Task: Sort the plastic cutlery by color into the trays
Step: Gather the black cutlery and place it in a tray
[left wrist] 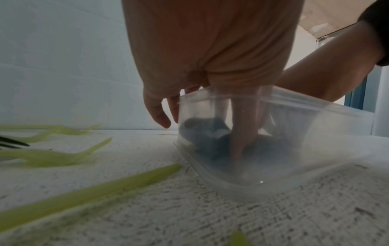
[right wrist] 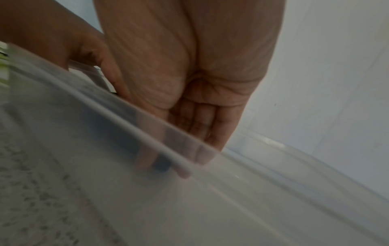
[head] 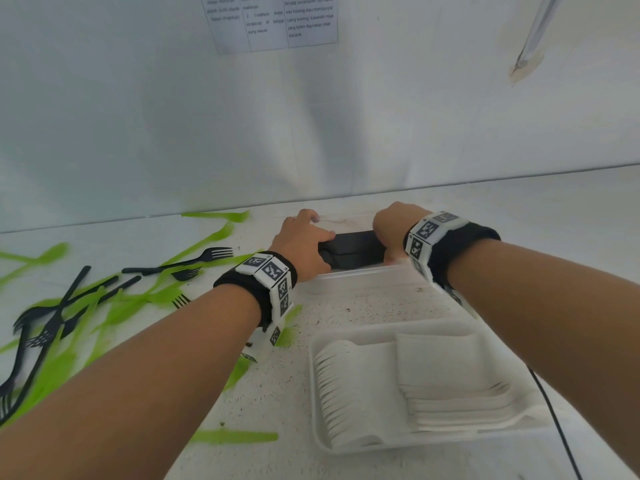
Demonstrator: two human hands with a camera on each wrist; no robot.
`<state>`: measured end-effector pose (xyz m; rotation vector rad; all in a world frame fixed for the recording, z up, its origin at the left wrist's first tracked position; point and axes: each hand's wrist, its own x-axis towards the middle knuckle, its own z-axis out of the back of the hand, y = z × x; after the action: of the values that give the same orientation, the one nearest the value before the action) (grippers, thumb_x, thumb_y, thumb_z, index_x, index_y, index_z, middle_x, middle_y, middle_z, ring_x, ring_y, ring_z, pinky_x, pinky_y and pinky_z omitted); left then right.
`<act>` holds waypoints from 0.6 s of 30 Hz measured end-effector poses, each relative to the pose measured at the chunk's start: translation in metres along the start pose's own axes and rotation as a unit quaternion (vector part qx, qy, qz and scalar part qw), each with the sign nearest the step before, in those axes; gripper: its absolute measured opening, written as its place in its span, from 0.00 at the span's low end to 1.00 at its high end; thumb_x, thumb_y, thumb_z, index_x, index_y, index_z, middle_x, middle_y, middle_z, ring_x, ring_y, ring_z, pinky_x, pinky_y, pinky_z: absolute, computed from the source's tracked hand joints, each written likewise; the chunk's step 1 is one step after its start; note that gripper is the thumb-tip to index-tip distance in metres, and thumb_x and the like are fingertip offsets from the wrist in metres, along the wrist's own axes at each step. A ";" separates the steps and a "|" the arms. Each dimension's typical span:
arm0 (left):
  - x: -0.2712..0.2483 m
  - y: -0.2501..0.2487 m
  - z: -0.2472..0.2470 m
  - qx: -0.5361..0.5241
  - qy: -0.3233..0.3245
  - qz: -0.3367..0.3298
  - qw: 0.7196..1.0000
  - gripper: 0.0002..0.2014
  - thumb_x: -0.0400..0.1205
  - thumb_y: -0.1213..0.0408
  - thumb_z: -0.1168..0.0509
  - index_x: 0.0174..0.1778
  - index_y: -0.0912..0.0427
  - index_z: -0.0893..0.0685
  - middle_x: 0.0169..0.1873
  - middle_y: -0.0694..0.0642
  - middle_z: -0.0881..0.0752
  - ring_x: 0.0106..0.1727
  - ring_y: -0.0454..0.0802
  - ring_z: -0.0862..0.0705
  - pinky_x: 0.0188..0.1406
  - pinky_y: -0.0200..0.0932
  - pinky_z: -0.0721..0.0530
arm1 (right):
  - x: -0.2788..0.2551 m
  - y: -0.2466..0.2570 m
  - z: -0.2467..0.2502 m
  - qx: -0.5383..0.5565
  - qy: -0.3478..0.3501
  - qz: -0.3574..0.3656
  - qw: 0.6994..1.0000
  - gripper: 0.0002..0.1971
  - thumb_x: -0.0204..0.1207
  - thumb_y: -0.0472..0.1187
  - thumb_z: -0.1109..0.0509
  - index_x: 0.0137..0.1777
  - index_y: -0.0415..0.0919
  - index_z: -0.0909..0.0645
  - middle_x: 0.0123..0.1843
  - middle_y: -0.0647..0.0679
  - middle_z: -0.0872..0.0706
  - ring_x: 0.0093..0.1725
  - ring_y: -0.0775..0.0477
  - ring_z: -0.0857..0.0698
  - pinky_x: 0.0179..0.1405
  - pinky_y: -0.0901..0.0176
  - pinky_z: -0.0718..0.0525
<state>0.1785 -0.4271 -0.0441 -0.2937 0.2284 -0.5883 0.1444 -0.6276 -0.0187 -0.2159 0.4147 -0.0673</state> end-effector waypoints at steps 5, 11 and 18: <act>0.001 -0.002 0.006 0.033 0.021 0.013 0.999 0.28 0.77 0.52 0.24 0.75 0.41 0.20 0.81 0.52 0.38 0.79 0.59 0.36 0.76 0.59 0.28 | -0.007 0.001 0.008 -0.012 0.028 -0.011 0.999 0.14 0.72 0.48 0.18 0.39 0.37 0.14 0.36 0.47 0.11 0.28 0.50 0.16 0.20 0.64 0.26; -0.008 -0.011 0.029 -0.029 0.025 0.036 0.999 0.31 0.74 0.43 0.22 0.74 0.39 0.19 0.81 0.57 0.36 0.83 0.60 0.42 0.79 0.58 0.35 | -0.036 0.003 0.032 0.098 -0.075 -0.017 0.992 0.21 0.78 0.64 0.29 0.49 0.45 0.14 0.46 0.50 0.10 0.45 0.46 0.12 0.42 0.52 0.14; -0.057 0.012 0.073 -0.110 -0.067 0.077 0.989 0.36 0.82 0.47 0.29 0.85 0.48 0.35 0.65 0.57 0.18 0.61 0.54 0.18 0.61 0.46 0.20 | -0.062 0.040 0.054 0.370 -0.096 0.041 0.923 0.35 0.76 0.70 0.30 0.79 0.56 0.29 0.66 0.52 0.19 0.67 0.45 0.20 0.65 0.52 0.25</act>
<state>0.1597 -0.3696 0.0272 -0.5229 0.1838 -0.3883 0.1106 -0.5716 0.0450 0.5393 0.1790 -0.1141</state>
